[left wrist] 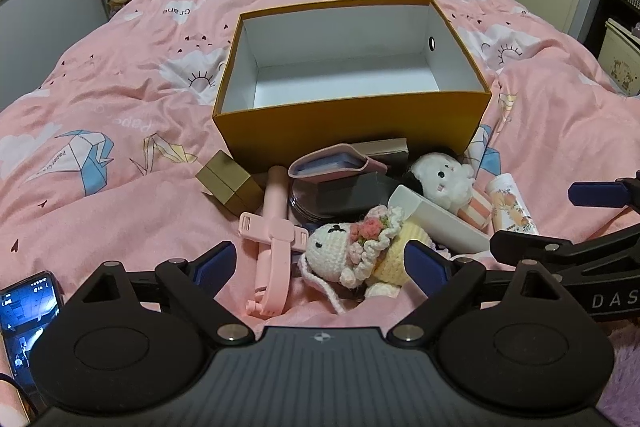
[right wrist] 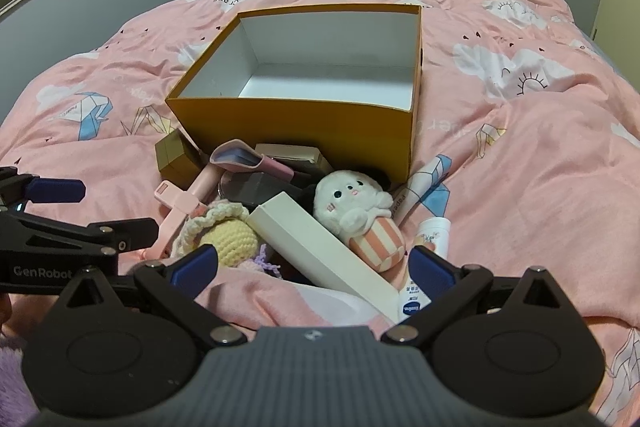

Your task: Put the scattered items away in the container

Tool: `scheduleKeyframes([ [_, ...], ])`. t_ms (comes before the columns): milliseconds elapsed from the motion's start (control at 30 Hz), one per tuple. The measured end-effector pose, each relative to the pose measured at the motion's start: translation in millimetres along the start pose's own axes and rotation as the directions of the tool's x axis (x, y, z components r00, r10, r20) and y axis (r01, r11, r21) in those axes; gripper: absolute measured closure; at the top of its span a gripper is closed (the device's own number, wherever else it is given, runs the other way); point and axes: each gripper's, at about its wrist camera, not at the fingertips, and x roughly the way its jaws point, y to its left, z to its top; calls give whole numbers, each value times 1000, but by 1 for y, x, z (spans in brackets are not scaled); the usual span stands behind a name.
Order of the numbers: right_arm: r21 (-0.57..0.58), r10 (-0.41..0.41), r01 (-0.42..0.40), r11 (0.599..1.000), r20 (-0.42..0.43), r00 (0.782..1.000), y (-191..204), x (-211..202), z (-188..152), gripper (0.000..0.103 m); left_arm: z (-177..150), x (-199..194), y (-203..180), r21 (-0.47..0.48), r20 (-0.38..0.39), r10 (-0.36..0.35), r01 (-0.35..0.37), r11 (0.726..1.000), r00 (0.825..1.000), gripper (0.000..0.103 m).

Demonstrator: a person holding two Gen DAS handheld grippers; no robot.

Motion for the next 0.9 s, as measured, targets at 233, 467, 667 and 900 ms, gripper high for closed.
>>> scheduleKeyframes([
  [233,-2,6,-6,1000,-2,1000,0,2,0,2,-2,2,-1,2,-4,3,-3,1000,1000,0],
  [467,-13,4,-4,1000,-4,1000,1,3,1,5,-2,3,-2,3,-9,3,-3,1000,1000,0],
  [667,-21,4,-4,1000,-3,1000,2,4,1,5,-2,3,-2,7,-9,5,-5,1000,1000,0],
  [900,-23,6,-6,1000,-5,1000,2,5,2,11,-2,3,-3,7,-9,5,-5,1000,1000,0],
])
